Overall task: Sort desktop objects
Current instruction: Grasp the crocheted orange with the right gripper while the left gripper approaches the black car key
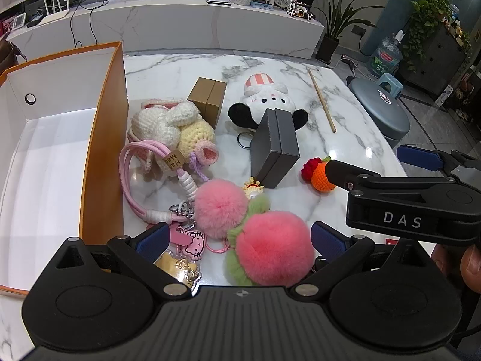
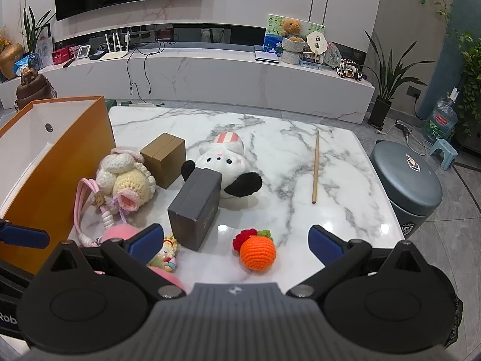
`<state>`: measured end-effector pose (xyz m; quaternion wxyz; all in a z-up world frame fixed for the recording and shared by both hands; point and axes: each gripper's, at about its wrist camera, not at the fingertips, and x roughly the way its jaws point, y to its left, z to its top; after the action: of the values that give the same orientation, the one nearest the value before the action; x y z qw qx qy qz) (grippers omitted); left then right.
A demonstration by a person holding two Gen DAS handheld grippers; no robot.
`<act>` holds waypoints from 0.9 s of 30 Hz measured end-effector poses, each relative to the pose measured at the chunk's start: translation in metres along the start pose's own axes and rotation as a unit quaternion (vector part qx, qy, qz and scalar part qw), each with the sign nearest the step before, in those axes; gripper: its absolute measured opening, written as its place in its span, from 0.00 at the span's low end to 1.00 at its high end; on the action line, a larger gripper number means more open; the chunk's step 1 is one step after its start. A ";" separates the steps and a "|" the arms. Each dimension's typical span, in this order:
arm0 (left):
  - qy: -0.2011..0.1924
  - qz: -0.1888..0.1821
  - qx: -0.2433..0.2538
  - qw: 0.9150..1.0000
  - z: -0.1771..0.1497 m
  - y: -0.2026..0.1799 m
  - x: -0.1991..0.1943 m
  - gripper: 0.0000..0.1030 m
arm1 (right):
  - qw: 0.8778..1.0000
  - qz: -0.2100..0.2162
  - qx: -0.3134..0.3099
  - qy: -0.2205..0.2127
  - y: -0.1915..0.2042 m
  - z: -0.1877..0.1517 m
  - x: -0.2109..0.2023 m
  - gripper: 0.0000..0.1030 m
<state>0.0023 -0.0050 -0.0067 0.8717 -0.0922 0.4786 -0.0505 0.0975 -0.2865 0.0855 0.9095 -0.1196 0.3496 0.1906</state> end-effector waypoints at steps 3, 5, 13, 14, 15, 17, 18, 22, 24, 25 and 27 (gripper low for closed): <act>0.001 0.001 0.000 1.000 0.000 0.000 0.000 1.00 | 1.000 0.000 0.001 0.000 0.000 0.000 0.000 0.99; 0.000 0.001 0.000 1.000 0.000 0.000 0.000 1.00 | 1.000 0.000 0.000 0.001 0.000 0.000 0.000 0.99; 0.004 0.004 0.002 1.000 0.003 -0.005 0.005 1.00 | 1.000 -0.003 -0.002 -0.004 -0.004 -0.001 0.000 0.99; 0.004 0.003 0.003 1.000 0.003 -0.006 0.005 1.00 | 1.000 -0.002 -0.003 -0.005 -0.007 -0.001 0.001 0.99; 0.004 0.000 0.004 1.000 0.003 -0.008 0.006 1.00 | 1.000 -0.002 -0.005 -0.005 -0.008 -0.001 0.001 0.99; 0.005 0.000 0.007 1.000 0.003 -0.011 0.008 1.00 | 1.000 -0.004 -0.010 -0.006 -0.010 -0.001 0.003 0.99; 0.006 0.003 0.009 1.000 0.002 -0.011 0.009 1.00 | 1.000 -0.005 -0.013 -0.007 -0.011 -0.001 0.004 0.99; 0.018 0.012 0.009 1.000 -0.002 -0.011 0.018 1.00 | 1.000 -0.011 -0.022 -0.001 -0.020 0.001 0.014 0.99; 0.024 0.014 0.009 1.000 -0.004 -0.010 0.022 1.00 | 1.000 -0.018 -0.016 -0.004 -0.028 0.003 0.018 0.99; 0.026 0.014 0.010 1.000 -0.005 -0.011 0.023 1.00 | 1.000 -0.019 -0.012 -0.008 -0.033 0.003 0.019 0.99; 0.027 0.015 0.011 0.999 -0.006 -0.011 0.023 1.00 | 1.000 -0.021 -0.002 -0.014 -0.042 0.004 0.022 0.99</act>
<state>0.0099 -0.0206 -0.0269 0.8602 -0.0737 0.5025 -0.0456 0.1327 -0.3167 0.0772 0.9180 -0.1262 0.3334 0.1737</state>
